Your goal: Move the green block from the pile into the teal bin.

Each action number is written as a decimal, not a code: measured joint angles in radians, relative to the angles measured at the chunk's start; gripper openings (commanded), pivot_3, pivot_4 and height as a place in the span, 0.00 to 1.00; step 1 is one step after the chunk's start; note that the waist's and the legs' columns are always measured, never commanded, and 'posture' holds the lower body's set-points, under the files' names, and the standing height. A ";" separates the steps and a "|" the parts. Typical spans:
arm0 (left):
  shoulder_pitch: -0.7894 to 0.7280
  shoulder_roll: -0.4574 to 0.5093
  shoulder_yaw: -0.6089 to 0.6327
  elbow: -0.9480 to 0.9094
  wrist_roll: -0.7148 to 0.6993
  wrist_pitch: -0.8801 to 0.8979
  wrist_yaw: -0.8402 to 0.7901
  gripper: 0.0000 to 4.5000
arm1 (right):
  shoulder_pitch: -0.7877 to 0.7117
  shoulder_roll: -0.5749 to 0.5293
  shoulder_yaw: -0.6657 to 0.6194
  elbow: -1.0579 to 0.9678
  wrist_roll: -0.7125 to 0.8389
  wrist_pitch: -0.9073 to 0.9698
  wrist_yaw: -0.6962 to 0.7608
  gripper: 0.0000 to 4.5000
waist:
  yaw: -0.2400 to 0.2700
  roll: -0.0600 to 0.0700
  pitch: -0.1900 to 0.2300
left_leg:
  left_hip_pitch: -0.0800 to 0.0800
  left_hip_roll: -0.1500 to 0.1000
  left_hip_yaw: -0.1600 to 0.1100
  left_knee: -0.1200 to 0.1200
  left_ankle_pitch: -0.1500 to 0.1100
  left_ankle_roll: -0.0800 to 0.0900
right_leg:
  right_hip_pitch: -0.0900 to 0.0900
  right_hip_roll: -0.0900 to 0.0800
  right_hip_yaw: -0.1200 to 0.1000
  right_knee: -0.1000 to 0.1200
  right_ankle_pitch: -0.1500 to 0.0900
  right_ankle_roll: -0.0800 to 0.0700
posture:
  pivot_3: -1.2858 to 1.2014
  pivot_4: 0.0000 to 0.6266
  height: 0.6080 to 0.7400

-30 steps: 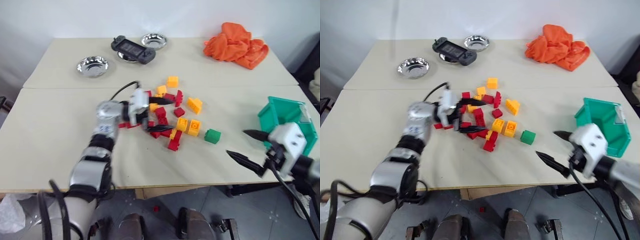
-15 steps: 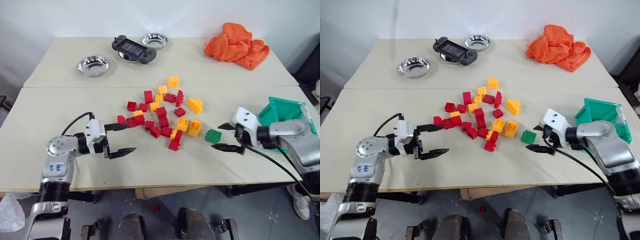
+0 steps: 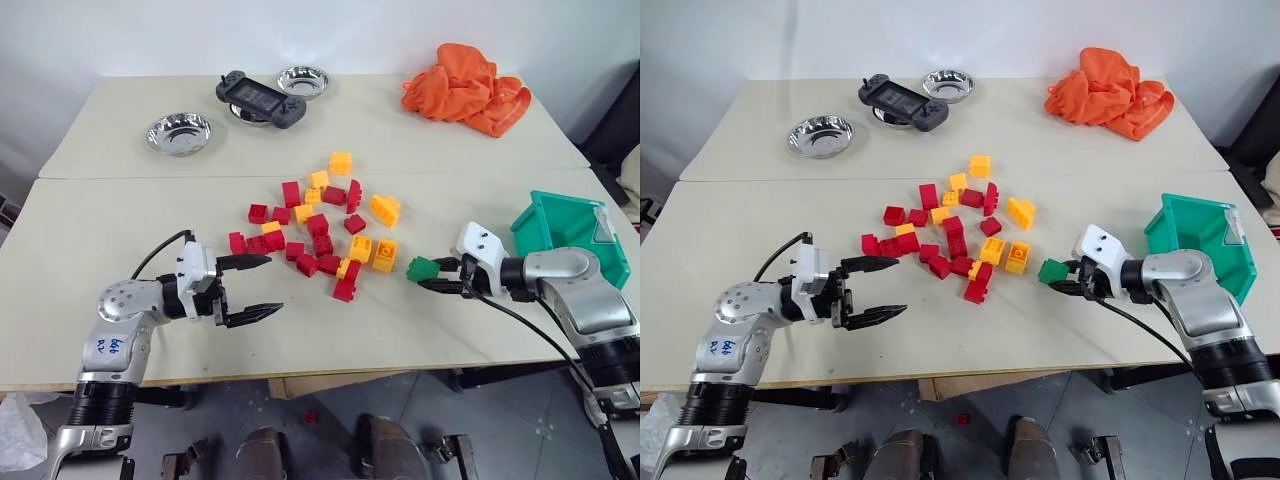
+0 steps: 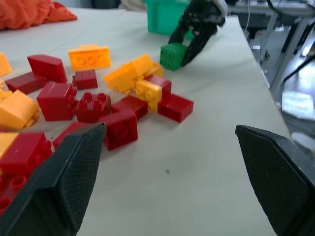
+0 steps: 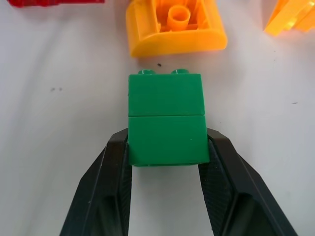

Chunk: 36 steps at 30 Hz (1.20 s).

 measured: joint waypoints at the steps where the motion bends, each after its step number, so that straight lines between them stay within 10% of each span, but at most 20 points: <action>1: -0.013 -0.018 -0.013 -0.013 -0.003 0.004 0.010 1.00 | 0.047 0.000 -0.049 -0.039 0.025 0.005 -0.012 0.33 | 0.000 0.000 0.000 | 0.000 0.000 0.000 0.000 0.000 0.000 | 0.000 0.000 0.000 0.000 0.000 0.000 | 0.52 0.24 1.00; 14: -0.079 -0.206 -0.115 -0.053 -0.019 0.016 0.159 1.00 | 0.341 0.044 -0.761 -0.385 0.245 0.203 -0.399 0.33 | 0.023 0.000 0.000 | 0.001 0.000 0.001 0.002 0.000 0.000 | 0.001 0.000 0.002 0.001 0.001 0.000 | 0.52 0.24 1.00; 24: -0.146 -0.212 -0.135 0.040 0.005 -0.038 0.160 1.00 | 0.320 -0.032 -0.733 -0.113 0.089 0.174 -0.516 0.33 | 0.019 0.002 -0.001 | 0.002 0.000 0.002 0.000 0.000 0.000 | 0.001 0.000 0.003 0.000 0.001 0.000 | 0.52 0.24 1.00; 33: -0.147 -0.139 -0.090 0.101 0.041 -0.100 0.187 1.00 | 0.300 -0.033 -0.686 -0.019 0.090 0.094 -0.482 0.98 | 0.018 0.002 -0.001 | 0.002 0.000 0.002 0.000 0.000 0.000 | 0.001 0.000 0.003 -0.001 0.001 0.000 | 0.52 0.24 1.00; 36: -0.136 -0.086 -0.052 0.111 0.061 -0.106 0.217 1.00 | 0.305 -0.033 -0.686 -0.019 0.100 0.002 -0.422 0.99 | 0.017 0.002 -0.001 | 0.002 0.000 0.002 -0.001 0.000 0.000 | 0.001 0.000 0.002 -0.001 0.001 0.000 | 0.52 0.24 1.00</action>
